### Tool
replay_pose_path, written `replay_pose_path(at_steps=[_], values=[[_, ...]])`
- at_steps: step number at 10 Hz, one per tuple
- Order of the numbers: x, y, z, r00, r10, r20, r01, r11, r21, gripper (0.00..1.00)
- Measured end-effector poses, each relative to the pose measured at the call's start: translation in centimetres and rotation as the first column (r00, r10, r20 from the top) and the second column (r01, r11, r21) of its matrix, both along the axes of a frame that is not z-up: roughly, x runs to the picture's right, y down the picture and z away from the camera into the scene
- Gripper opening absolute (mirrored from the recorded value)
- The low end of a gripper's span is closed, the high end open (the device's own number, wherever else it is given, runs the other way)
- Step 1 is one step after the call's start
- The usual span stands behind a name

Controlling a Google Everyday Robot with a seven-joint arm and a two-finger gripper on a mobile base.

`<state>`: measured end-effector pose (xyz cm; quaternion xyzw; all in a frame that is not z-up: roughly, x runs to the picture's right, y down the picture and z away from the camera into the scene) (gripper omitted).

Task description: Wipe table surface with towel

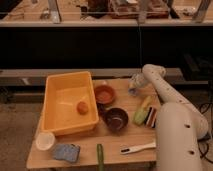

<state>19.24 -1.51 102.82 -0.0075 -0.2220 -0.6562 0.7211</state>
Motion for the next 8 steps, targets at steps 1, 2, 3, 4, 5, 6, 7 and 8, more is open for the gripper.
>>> replay_pose_path(at_steps=[1,2,3,4,5,6,7,8], values=[[-1.1,0.1,0.2,1.0,-0.013,0.017,0.013,0.9999,-0.003,0.04],[-2.2,0.4,0.3,0.999,-0.026,0.037,0.026,0.9996,-0.007,0.04],[-2.6,0.8,0.0,0.998,-0.03,0.048,0.031,0.9994,-0.015,0.04],[-2.6,1.6,-0.7,0.998,-0.032,0.054,0.034,0.9989,-0.033,0.04],[-2.1,2.3,-1.5,0.998,-0.024,0.051,0.026,0.9983,-0.052,0.04],[-1.1,2.9,-2.7,0.999,-0.012,0.044,0.015,0.9975,-0.069,0.04],[-0.3,3.0,-3.7,0.999,-0.003,0.04,0.006,0.9975,-0.07,0.04],[0.3,3.5,-5.0,0.999,-0.001,0.035,0.004,0.9972,-0.075,0.04]])
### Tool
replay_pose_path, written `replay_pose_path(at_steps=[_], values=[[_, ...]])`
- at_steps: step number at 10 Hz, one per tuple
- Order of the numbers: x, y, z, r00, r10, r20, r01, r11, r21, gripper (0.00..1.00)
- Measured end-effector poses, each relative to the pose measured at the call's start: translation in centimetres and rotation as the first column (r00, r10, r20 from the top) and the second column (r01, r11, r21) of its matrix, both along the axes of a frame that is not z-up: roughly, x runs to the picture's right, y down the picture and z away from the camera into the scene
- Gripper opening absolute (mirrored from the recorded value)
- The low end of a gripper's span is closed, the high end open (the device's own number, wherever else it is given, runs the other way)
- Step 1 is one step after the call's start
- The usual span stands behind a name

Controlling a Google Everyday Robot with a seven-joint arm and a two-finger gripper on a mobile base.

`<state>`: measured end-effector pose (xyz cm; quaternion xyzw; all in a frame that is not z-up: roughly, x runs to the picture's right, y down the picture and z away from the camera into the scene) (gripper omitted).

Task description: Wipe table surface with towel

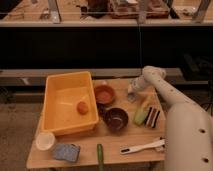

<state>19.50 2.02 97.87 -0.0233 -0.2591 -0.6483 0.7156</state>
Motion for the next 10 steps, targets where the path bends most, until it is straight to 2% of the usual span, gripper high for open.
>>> replay_pose_path(at_steps=[2,4,7,10], values=[[1.5,0.7,-1.9,1.0,0.009,-0.026,-0.009,0.9999,-0.01,0.04],[4.0,1.1,-2.5,0.997,0.034,-0.069,-0.035,0.9993,-0.017,0.04],[7.9,0.8,-1.8,0.989,0.084,-0.121,-0.085,0.9964,-0.002,0.04],[8.1,-1.7,0.9,0.988,0.089,-0.125,-0.089,0.996,0.01,0.04]])
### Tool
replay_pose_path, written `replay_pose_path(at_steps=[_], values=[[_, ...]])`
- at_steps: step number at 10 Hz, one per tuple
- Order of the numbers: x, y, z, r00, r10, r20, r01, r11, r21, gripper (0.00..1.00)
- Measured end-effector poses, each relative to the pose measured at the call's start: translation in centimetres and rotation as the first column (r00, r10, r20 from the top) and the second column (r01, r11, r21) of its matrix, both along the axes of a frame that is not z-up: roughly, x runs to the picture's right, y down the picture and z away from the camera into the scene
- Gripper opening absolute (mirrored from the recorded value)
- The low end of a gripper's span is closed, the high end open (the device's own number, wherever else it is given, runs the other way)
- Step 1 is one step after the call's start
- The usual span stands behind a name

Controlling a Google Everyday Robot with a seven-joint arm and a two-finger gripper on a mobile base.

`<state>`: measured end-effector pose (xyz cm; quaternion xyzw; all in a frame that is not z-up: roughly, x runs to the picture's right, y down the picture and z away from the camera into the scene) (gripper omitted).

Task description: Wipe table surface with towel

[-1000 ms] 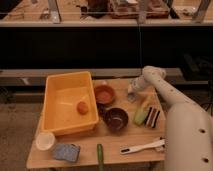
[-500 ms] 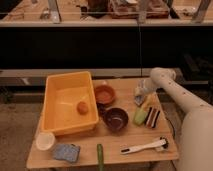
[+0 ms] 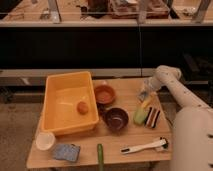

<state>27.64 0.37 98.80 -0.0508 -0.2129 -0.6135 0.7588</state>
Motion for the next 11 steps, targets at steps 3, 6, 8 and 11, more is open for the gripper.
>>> replay_pose_path(at_steps=[3,6,8,11], values=[[-1.8,-2.0,3.4,0.999,-0.021,0.024,0.021,0.9998,0.008,0.04],[-5.6,-2.9,5.7,0.996,-0.046,0.081,0.045,0.9989,0.016,0.04],[-9.0,-2.7,5.3,0.984,-0.085,0.156,0.083,0.9964,0.017,0.04],[-11.8,-1.1,2.5,0.964,-0.127,0.233,0.125,0.9919,0.025,0.04]])
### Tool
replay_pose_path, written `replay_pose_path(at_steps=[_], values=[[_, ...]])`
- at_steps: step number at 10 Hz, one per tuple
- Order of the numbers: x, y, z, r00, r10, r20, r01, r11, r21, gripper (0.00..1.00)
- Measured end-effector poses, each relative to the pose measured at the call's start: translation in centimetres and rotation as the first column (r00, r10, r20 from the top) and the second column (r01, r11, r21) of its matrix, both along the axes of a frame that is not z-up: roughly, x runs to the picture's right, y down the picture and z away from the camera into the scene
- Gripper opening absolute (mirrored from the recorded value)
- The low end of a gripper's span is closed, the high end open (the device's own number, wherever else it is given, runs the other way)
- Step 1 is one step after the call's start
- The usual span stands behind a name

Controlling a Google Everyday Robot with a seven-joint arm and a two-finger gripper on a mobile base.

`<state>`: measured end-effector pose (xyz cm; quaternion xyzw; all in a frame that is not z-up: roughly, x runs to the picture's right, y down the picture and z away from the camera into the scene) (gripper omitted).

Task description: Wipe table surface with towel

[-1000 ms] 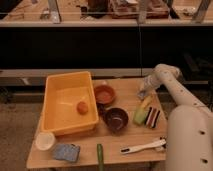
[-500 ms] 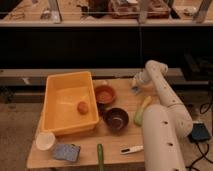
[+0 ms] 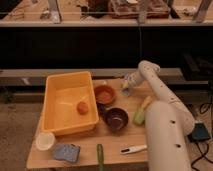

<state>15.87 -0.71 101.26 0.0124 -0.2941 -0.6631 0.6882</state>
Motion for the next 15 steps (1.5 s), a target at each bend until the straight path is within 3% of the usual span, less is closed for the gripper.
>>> replay_pose_path(at_steps=[2,8,12,15], values=[[-0.5,1.5,-1.8,1.0,-0.006,0.01,0.006,1.0,-0.007,0.04],[3.8,3.6,-6.3,0.997,0.031,-0.07,-0.033,0.9988,-0.035,0.04],[5.4,3.9,-7.1,0.992,0.031,-0.126,-0.037,0.9983,-0.044,0.04],[8.9,3.2,-6.8,0.978,0.061,-0.197,-0.069,0.9971,-0.032,0.04]])
